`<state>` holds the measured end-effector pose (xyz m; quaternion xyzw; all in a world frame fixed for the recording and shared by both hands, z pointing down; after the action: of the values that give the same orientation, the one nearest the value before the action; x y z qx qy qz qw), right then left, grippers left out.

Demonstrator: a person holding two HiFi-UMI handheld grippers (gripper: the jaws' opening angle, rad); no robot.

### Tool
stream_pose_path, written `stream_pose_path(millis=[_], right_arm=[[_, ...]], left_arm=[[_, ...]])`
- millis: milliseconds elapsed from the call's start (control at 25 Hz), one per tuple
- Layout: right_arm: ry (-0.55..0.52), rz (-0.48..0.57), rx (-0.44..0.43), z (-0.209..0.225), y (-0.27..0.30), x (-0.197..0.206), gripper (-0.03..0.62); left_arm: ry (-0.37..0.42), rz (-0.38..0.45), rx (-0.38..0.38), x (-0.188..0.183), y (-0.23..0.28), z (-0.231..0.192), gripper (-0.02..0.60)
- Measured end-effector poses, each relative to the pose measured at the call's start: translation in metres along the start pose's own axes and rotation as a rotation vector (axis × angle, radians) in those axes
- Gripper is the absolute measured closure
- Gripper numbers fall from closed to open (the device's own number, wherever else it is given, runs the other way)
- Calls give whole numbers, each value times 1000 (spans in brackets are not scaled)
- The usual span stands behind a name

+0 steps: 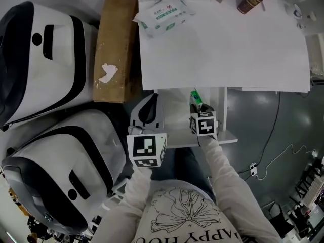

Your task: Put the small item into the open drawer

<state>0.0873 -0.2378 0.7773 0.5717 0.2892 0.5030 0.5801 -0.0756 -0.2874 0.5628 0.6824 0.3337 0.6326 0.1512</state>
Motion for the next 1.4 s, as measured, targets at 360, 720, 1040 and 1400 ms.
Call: stream_pose_path(millis=[360, 720, 1040, 1400], right_arm=[[-41, -184, 23, 6, 33, 12, 505], [-51, -183, 20, 1, 38, 11, 498], [-75, -6, -7, -6, -8, -21, 476], [-70, 364, -20, -27, -142, -72, 523]], left_arm=[[-10, -14, -5, 6, 4, -6, 577], [-15, -17, -15, 9, 1, -11, 577], [1, 27, -12, -10, -10, -2, 577], [37, 131, 2, -54, -47, 29, 577]])
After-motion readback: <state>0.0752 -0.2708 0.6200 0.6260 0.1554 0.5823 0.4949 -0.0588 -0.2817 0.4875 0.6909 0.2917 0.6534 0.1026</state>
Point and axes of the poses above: the fingertips, and each gripper's own axes: y forward along the fingers, z to its right, x out of its underside, the point moved 1 cm from there along -y, backward along the fingers, and after that the axes turned 6 degrees about -z, right-handed, at the moved point
